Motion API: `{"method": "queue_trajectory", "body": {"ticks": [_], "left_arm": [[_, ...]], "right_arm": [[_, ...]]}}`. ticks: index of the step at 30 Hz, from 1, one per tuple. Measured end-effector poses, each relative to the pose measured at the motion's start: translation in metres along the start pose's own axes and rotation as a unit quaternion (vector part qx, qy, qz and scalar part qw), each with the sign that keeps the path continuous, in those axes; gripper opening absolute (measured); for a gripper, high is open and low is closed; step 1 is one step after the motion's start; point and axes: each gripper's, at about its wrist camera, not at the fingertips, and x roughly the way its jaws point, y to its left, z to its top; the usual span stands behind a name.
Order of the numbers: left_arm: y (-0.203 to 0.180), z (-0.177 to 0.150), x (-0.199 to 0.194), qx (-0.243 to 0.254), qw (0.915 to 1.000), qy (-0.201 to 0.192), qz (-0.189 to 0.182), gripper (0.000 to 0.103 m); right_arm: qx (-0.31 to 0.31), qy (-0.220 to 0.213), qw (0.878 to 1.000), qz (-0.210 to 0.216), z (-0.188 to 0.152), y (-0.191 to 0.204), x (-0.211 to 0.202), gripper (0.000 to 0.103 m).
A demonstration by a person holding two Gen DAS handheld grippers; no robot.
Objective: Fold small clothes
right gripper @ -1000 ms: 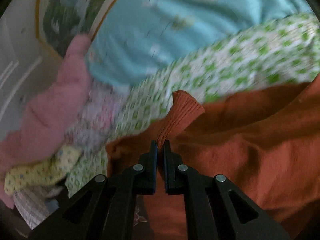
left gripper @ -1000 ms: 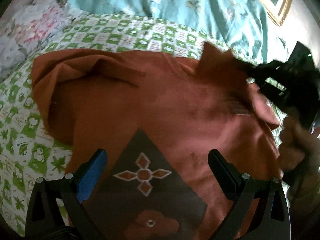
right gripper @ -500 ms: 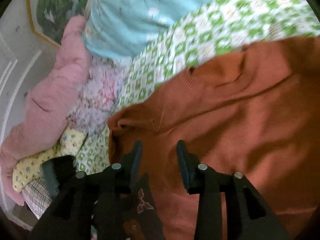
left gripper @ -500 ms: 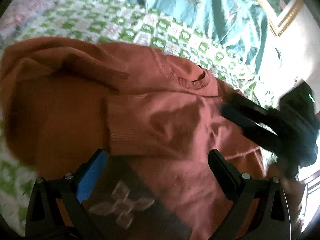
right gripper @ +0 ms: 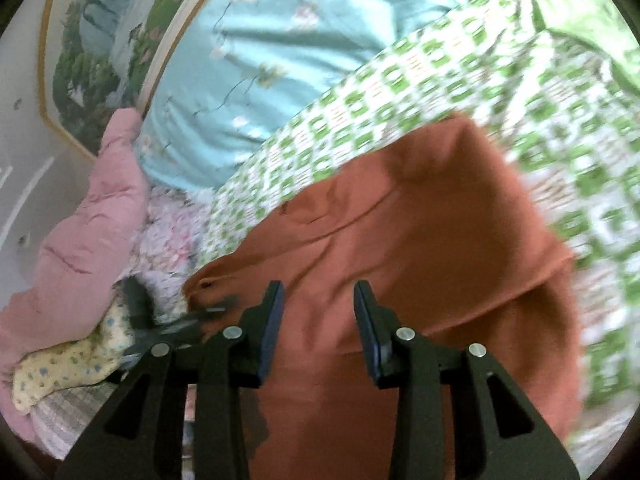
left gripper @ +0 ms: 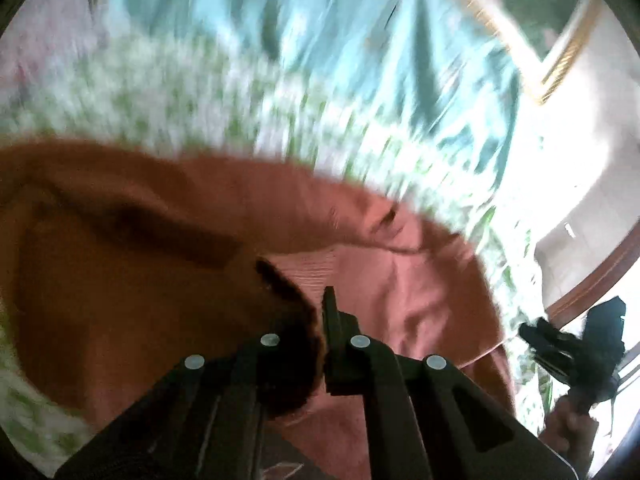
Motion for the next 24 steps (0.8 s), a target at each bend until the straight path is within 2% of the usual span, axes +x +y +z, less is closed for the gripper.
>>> {"method": "queue_trajectory", "body": {"ticks": [1, 3, 4, 5, 9, 14, 18, 19, 20, 21, 24], "left_arm": [[0.005, 0.001, -0.004, 0.005, 0.9999, -0.005, 0.008, 0.004], [0.023, 0.000, 0.008, 0.010, 0.9982, 0.025, 0.054, 0.004], [0.029, -0.001, 0.011, 0.004, 0.9975, 0.032, 0.062, 0.004], [0.036, -0.002, 0.011, -0.005, 0.9974, 0.034, 0.064, 0.004], [0.048, -0.001, 0.006, -0.017, 0.9968, 0.017, 0.076, 0.004], [0.048, -0.006, 0.004, -0.004, 0.9958, 0.015, 0.090, 0.004], [0.043, -0.007, 0.005, 0.015, 0.9952, 0.022, 0.095, 0.004], [0.042, -0.007, 0.005, 0.016, 0.9952, 0.022, 0.093, 0.004], [0.042, -0.006, 0.006, 0.016, 0.9954, 0.023, 0.092, 0.004], [0.041, -0.005, 0.007, 0.016, 0.9955, 0.023, 0.091, 0.004], [0.029, 0.000, 0.008, 0.031, 0.9962, 0.012, 0.080, 0.004]], "right_arm": [[-0.001, -0.007, 1.000, -0.014, 0.004, -0.005, -0.006, 0.038], [-0.002, -0.019, 0.999, -0.039, 0.013, -0.018, -0.013, 0.038], [-0.003, -0.020, 0.998, -0.054, 0.022, -0.026, -0.012, 0.038], [-0.002, -0.019, 0.998, -0.064, 0.028, -0.031, -0.010, 0.038], [-0.017, -0.011, 0.994, -0.110, 0.058, -0.049, 0.003, 0.049], [-0.049, 0.029, 0.988, -0.145, 0.088, -0.063, 0.041, 0.051], [-0.073, 0.083, 0.978, -0.178, 0.088, -0.072, 0.084, 0.051], [-0.077, 0.091, 0.976, -0.182, 0.085, -0.074, 0.091, 0.050], [-0.082, 0.098, 0.975, -0.180, 0.082, -0.076, 0.097, 0.022], [-0.092, 0.102, 0.975, -0.173, 0.080, -0.076, 0.101, 0.012], [-0.079, 0.069, 0.980, -0.167, 0.085, -0.080, 0.085, 0.011]]}}
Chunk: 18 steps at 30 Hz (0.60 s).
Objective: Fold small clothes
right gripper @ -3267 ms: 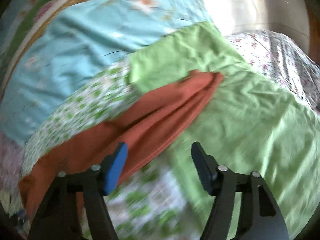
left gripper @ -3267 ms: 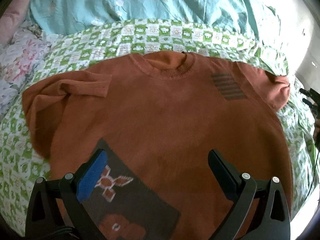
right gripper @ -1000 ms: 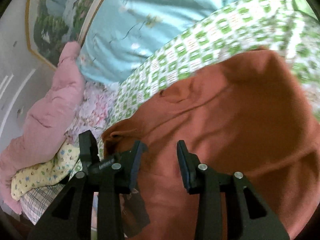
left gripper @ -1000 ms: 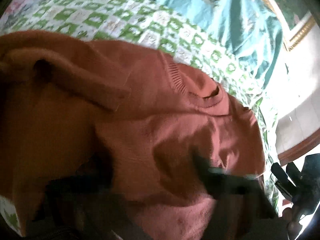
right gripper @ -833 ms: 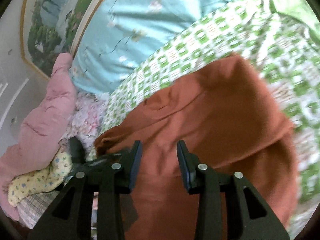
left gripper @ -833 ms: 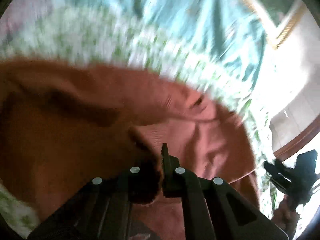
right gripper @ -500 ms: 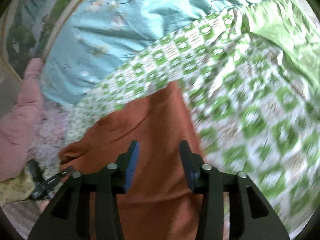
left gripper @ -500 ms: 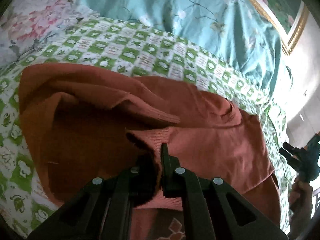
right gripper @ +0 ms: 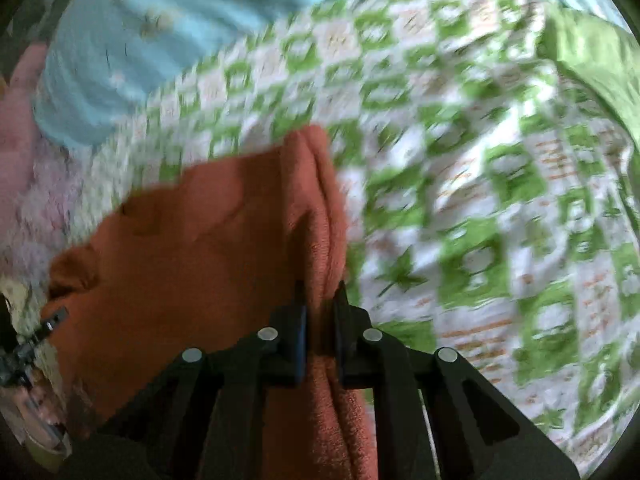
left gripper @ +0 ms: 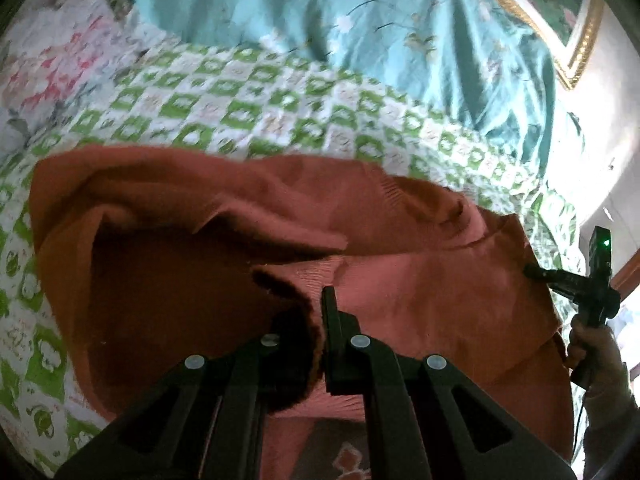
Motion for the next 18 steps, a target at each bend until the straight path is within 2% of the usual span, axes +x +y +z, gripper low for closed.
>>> {"method": "queue_trajectory", "body": {"ticks": [2, 5, 6, 9, 13, 14, 17, 18], "left_arm": [[-0.007, 0.002, 0.007, 0.010, 0.9999, 0.002, 0.010, 0.004], [-0.002, -0.003, 0.029, 0.011, 0.9986, 0.033, 0.040, 0.005], [0.002, -0.006, 0.032, 0.004, 0.9982, 0.044, 0.039, 0.007], [0.013, -0.012, 0.018, -0.008, 0.9985, 0.041, 0.035, 0.018], [0.019, -0.019, -0.015, -0.001, 0.9986, 0.023, 0.047, 0.021], [0.020, -0.021, -0.021, 0.002, 0.9984, 0.019, 0.054, 0.028], [0.018, -0.023, -0.041, 0.014, 0.9968, -0.002, 0.078, 0.066], [0.016, -0.022, -0.046, 0.021, 0.9963, -0.010, 0.082, 0.068]], "right_arm": [[0.029, -0.023, 0.999, -0.001, 0.001, -0.013, -0.010, 0.011], [0.029, -0.005, 0.999, -0.015, -0.003, -0.014, 0.001, 0.013], [0.034, 0.000, 0.999, -0.019, -0.005, -0.015, 0.003, 0.015], [0.049, -0.018, 0.998, -0.026, -0.008, -0.014, -0.013, 0.029], [0.040, -0.051, 0.998, 0.001, -0.018, 0.002, -0.048, 0.036], [0.035, -0.056, 0.998, 0.015, -0.025, 0.009, -0.057, 0.038], [0.028, -0.054, 0.997, 0.048, -0.045, 0.028, -0.069, 0.048], [0.027, -0.049, 0.997, 0.057, -0.051, 0.035, -0.069, 0.049]]}}
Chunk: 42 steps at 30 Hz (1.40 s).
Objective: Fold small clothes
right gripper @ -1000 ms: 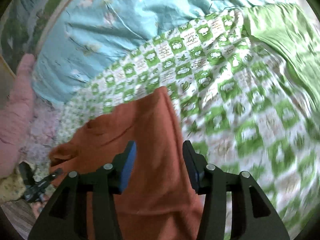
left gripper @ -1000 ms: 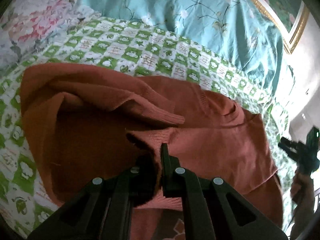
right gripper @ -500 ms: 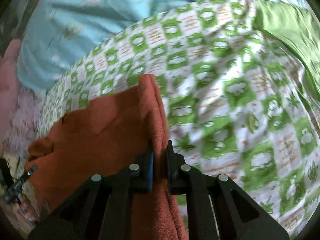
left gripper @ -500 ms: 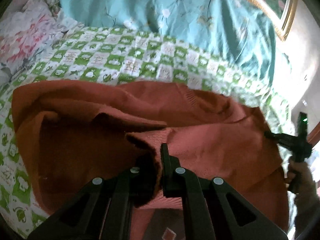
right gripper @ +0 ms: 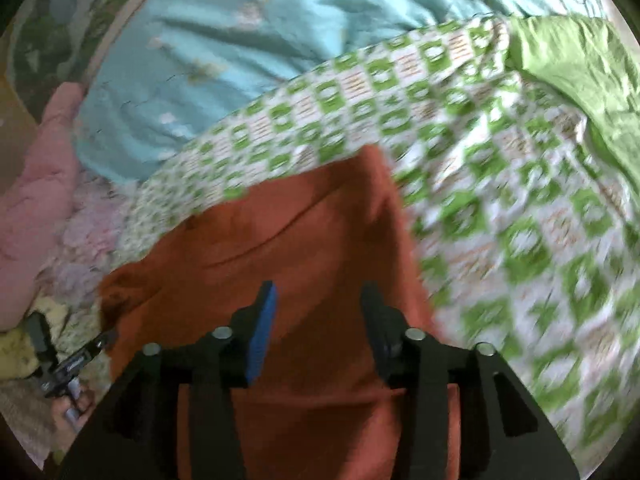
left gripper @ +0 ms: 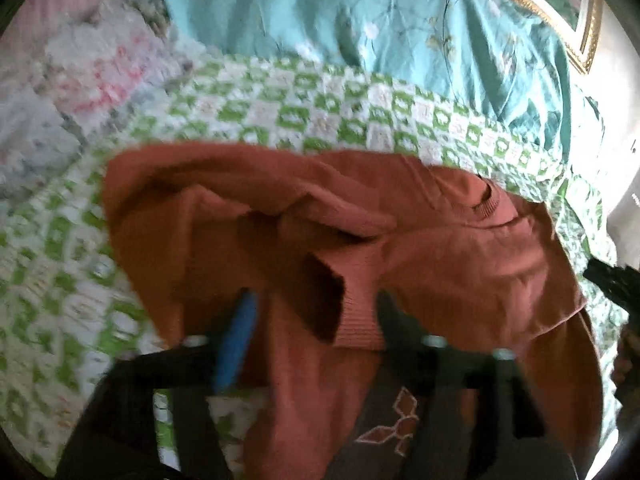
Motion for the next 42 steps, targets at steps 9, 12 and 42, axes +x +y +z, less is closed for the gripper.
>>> {"method": "queue_trajectory", "body": {"ticks": [9, 12, 42], "left_arm": [[-0.019, 0.021, 0.001, 0.095, 0.9927, -0.023, 0.070, 0.076], [-0.024, 0.032, 0.018, 0.115, 0.9898, -0.016, 0.083, 0.077], [-0.131, 0.073, -0.008, 0.073, 0.9848, -0.051, -0.149, 0.005]], "right_arm": [[-0.007, 0.043, 0.998, 0.051, -0.051, 0.042, 0.003, 0.049], [-0.007, 0.046, 0.997, 0.059, -0.059, 0.051, 0.001, 0.049], [0.023, 0.008, 0.995, 0.092, -0.063, 0.045, -0.033, 0.050]]}}
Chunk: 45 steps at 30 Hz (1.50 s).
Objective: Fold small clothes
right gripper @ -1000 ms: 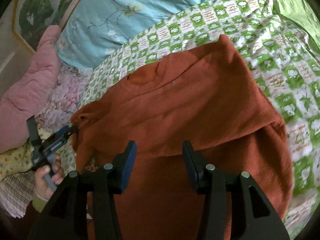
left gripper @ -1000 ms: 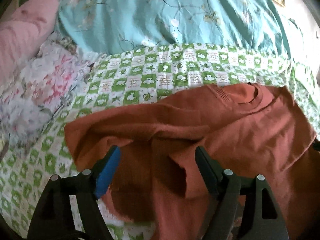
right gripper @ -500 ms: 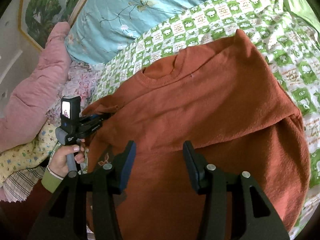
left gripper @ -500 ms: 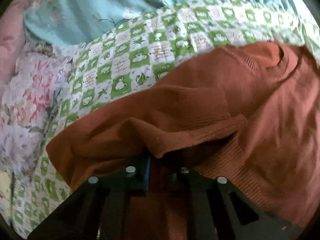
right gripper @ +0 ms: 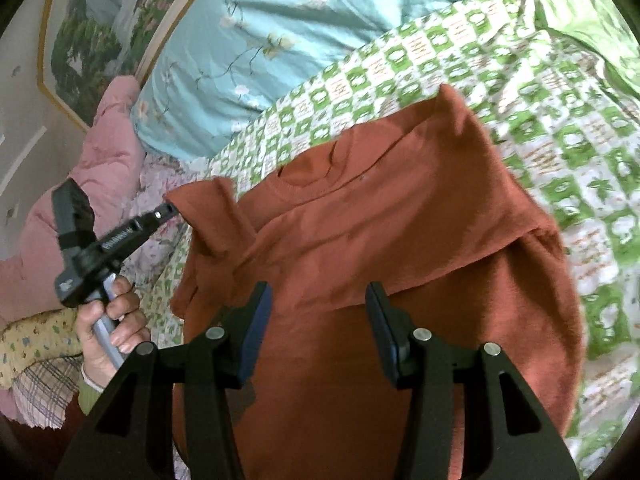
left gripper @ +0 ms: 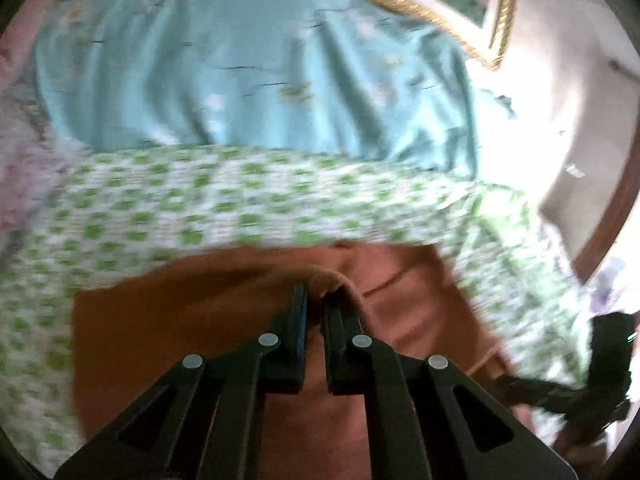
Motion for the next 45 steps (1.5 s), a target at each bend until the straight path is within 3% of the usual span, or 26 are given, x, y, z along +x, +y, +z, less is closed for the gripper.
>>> {"method": "queue_trajectory", "body": {"ticks": [3, 7, 12, 14, 16, 19, 23, 26, 29, 30, 35, 39, 40, 41, 42, 43, 45], "left_arm": [[-0.027, -0.004, 0.021, -0.005, 0.9992, 0.007, -0.040, 0.005], [-0.059, -0.021, 0.063, 0.018, 0.9983, 0.040, -0.038, 0.005], [-0.071, -0.054, 0.101, 0.030, 0.9943, 0.092, -0.043, 0.007], [-0.071, -0.065, 0.106, 0.031, 0.9923, 0.111, -0.046, 0.014], [-0.065, -0.076, 0.107, 0.028, 0.9901, 0.129, -0.047, 0.028], [-0.056, -0.083, 0.088, 0.031, 0.9906, 0.128, -0.038, 0.041], [-0.028, -0.095, 0.042, 0.018, 0.9939, 0.108, -0.011, 0.045], [0.007, -0.109, 0.003, 0.002, 0.9948, 0.091, 0.044, 0.047], [0.051, -0.119, -0.030, -0.026, 0.9902, 0.078, 0.113, 0.048], [0.064, -0.122, -0.038, -0.033, 0.9880, 0.076, 0.130, 0.048], [0.120, -0.137, -0.039, -0.070, 0.9738, 0.111, 0.186, 0.048], [0.135, -0.138, -0.024, -0.089, 0.9706, 0.121, 0.188, 0.049], [0.135, -0.135, -0.018, -0.093, 0.9705, 0.123, 0.186, 0.049], [0.136, -0.131, -0.013, -0.093, 0.9711, 0.118, 0.185, 0.049], [0.137, -0.127, -0.009, -0.093, 0.9706, 0.116, 0.189, 0.049], [0.140, -0.124, -0.006, -0.095, 0.9696, 0.114, 0.194, 0.049], [0.144, -0.115, -0.001, -0.104, 0.9672, 0.113, 0.202, 0.049]], "right_arm": [[0.011, -0.010, 1.000, -0.011, 0.000, -0.012, -0.010, 0.050], [0.026, -0.017, 0.999, -0.021, 0.000, -0.026, -0.017, 0.050], [0.036, -0.016, 0.999, -0.026, -0.001, -0.036, -0.017, 0.050], [0.039, -0.015, 0.999, -0.026, 0.000, -0.037, -0.014, 0.050], [0.040, -0.013, 0.999, -0.025, 0.000, -0.037, -0.011, 0.050], [0.044, -0.003, 0.999, -0.015, 0.000, -0.034, -0.002, 0.050], [0.081, 0.020, 0.996, 0.027, 0.000, -0.033, 0.018, 0.050], [0.085, 0.033, 0.995, 0.041, 0.004, -0.024, 0.035, 0.052], [0.107, 0.049, 0.992, 0.050, 0.009, -0.020, 0.056, 0.070], [0.112, 0.050, 0.991, 0.052, 0.010, -0.020, 0.060, 0.071], [0.148, 0.047, 0.986, 0.063, 0.023, -0.024, 0.085, 0.073], [0.197, 0.037, 0.977, 0.067, 0.031, -0.039, 0.099, 0.073], [0.204, 0.027, 0.976, 0.065, 0.034, -0.042, 0.099, 0.070], [0.206, 0.019, 0.976, 0.064, 0.036, -0.045, 0.099, 0.050], [0.203, 0.013, 0.977, 0.057, 0.039, -0.047, 0.099, 0.019], [0.197, 0.011, 0.979, 0.044, 0.043, -0.049, 0.101, 0.009], [0.193, 0.004, 0.981, 0.035, 0.052, -0.052, 0.098, 0.006]]}}
